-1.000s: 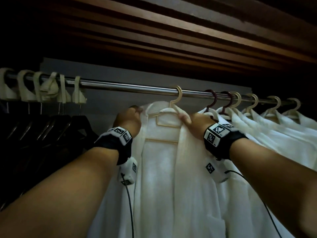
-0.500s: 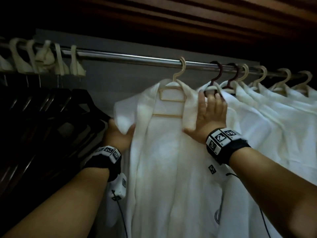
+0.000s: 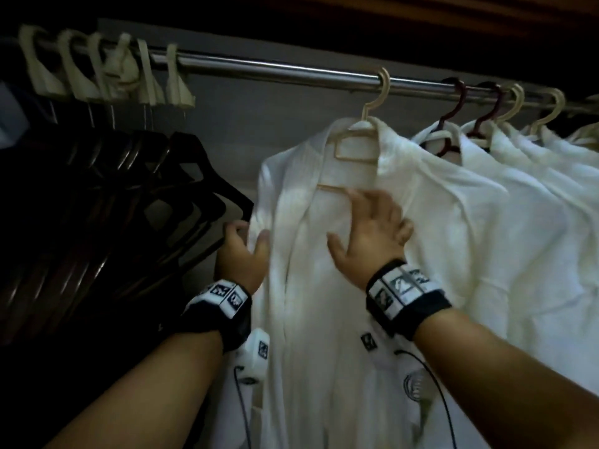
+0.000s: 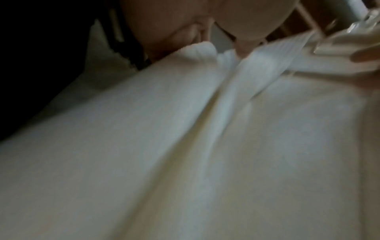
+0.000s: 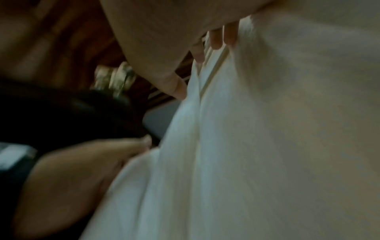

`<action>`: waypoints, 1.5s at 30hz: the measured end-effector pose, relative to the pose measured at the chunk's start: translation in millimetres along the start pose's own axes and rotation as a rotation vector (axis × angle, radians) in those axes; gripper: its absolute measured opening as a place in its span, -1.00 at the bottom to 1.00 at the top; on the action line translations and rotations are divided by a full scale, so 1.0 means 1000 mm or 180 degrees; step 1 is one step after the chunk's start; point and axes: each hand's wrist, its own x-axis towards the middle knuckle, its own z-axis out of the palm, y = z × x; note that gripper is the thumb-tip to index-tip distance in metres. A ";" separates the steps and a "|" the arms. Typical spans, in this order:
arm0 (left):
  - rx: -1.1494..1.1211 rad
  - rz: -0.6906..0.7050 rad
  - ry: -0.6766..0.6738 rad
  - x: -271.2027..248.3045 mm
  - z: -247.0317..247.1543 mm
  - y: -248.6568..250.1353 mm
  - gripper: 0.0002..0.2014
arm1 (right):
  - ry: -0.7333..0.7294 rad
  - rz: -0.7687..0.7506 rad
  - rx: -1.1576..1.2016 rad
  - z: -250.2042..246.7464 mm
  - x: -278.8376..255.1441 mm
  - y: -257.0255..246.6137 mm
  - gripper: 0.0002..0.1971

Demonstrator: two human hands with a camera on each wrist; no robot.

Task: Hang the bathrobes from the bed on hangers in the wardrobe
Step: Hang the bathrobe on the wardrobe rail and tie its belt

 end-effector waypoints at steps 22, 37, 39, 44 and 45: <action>0.1742 0.1083 0.0449 0.143 0.016 0.180 -0.65 | -0.1029 -0.0003 -0.0911 -0.118 0.125 0.033 -0.63; 0.1857 0.1150 -0.0499 0.091 0.037 0.136 -0.52 | -0.0846 -0.0150 -0.0207 -0.089 0.134 0.072 -0.65; 0.2181 0.1130 -0.1055 0.090 0.042 0.145 -0.51 | -0.0778 -0.0182 -0.0150 -0.086 0.131 0.075 -0.66; 0.2585 0.1233 -0.0552 0.073 0.054 0.131 -0.29 | -0.0217 -0.0335 -0.0484 -0.068 0.109 0.085 -0.32; 0.2573 0.1272 -0.0301 0.067 0.056 0.125 -0.22 | -0.0219 -0.0382 -0.0484 -0.064 0.102 0.088 -0.15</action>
